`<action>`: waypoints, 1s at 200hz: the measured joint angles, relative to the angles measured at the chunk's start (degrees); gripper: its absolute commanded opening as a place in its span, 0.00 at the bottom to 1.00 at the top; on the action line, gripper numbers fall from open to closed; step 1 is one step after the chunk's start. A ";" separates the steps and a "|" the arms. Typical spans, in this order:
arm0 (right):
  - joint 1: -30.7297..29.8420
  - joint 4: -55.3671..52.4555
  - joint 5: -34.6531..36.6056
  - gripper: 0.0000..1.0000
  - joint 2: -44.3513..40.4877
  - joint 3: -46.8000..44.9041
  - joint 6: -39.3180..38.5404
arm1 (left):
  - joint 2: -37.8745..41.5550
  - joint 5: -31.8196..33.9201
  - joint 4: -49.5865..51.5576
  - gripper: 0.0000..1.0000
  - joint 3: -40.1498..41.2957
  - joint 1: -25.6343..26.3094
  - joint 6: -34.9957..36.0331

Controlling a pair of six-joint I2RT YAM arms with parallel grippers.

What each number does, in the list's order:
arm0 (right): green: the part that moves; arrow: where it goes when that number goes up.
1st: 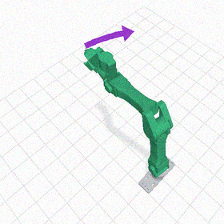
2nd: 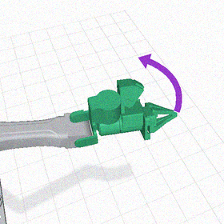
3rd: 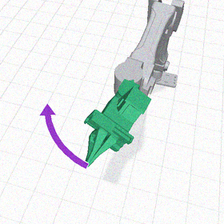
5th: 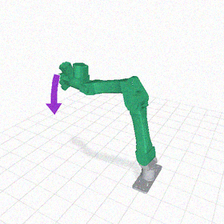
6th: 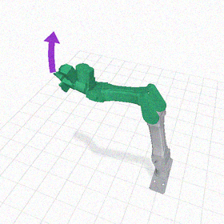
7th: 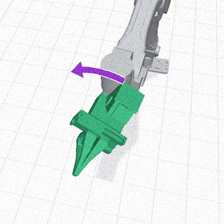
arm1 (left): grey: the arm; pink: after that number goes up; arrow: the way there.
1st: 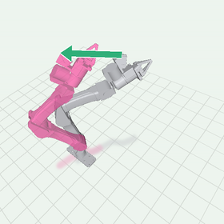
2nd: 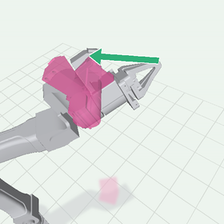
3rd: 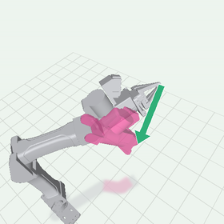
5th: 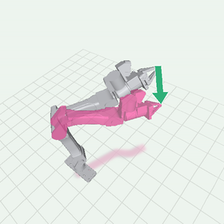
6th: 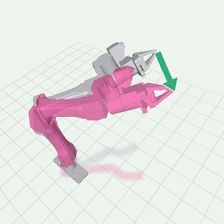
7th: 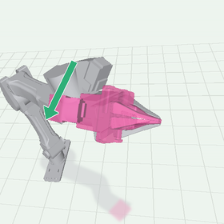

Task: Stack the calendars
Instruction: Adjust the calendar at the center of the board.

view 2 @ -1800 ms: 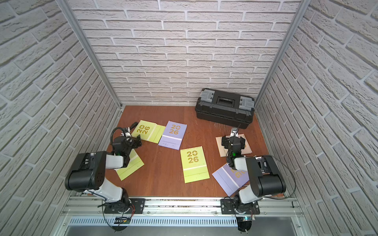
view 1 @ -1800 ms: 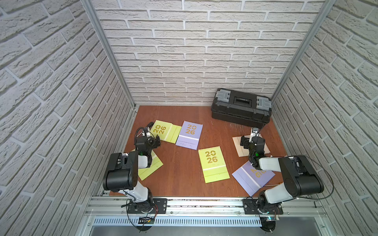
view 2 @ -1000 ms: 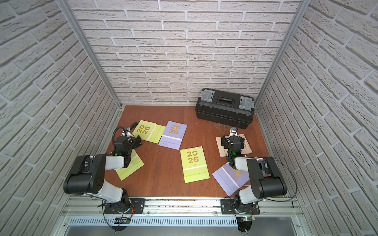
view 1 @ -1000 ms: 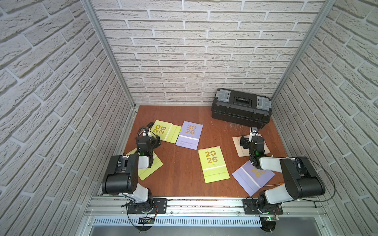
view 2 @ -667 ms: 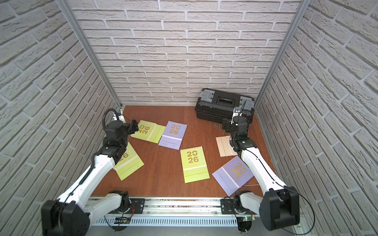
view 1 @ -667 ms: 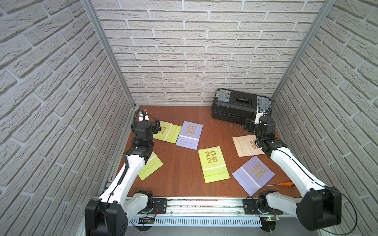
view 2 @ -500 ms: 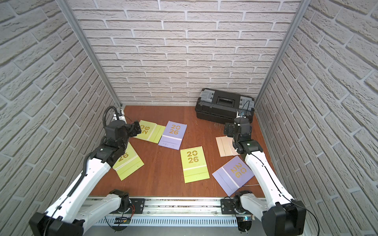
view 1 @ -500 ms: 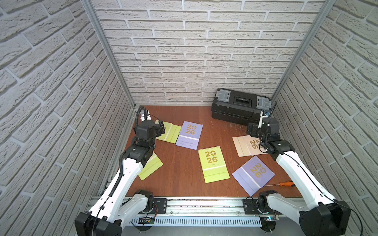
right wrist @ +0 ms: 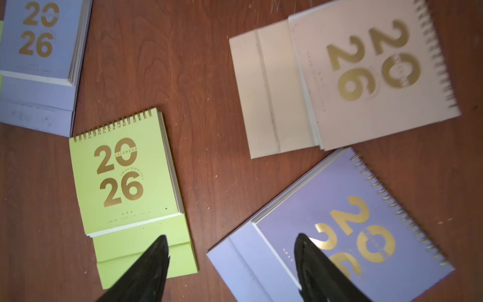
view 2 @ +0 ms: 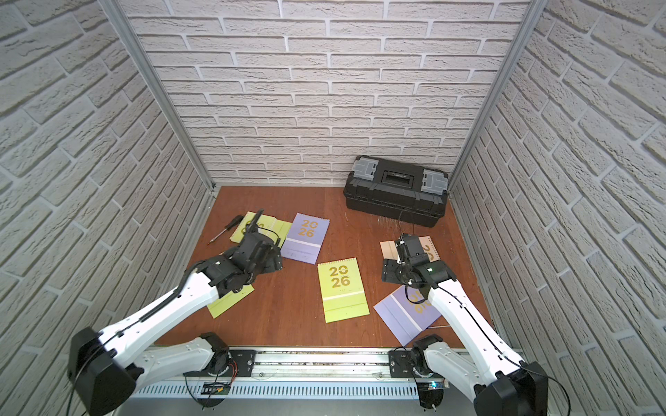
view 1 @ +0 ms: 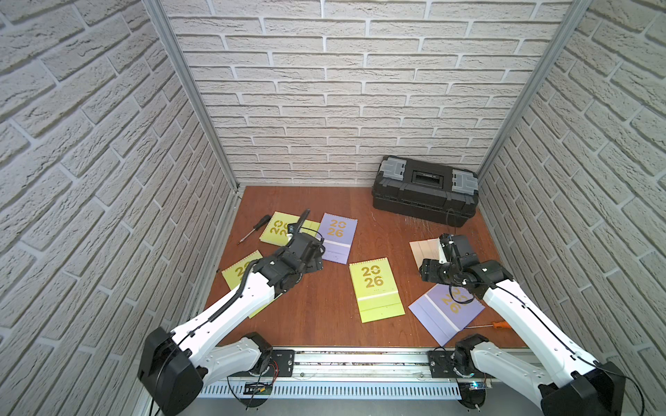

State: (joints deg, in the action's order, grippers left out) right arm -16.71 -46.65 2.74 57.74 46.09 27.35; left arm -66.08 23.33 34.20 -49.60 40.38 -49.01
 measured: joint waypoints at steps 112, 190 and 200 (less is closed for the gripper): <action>-3.56 7.10 -6.38 0.20 11.63 -5.03 2.82 | -20.85 -7.80 -10.62 0.32 0.00 5.68 -13.75; -3.80 13.05 -8.52 0.06 21.03 -5.03 1.75 | -28.98 -13.57 -15.72 0.00 -2.51 5.73 -15.04; -3.89 13.53 -8.74 0.05 21.68 -5.03 1.73 | -29.73 -14.21 -16.22 0.00 -2.82 5.73 -15.02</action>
State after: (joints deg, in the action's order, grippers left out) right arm -20.60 -33.12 -6.00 79.42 41.06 29.08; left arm -95.81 9.13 17.98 -52.42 46.11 -64.03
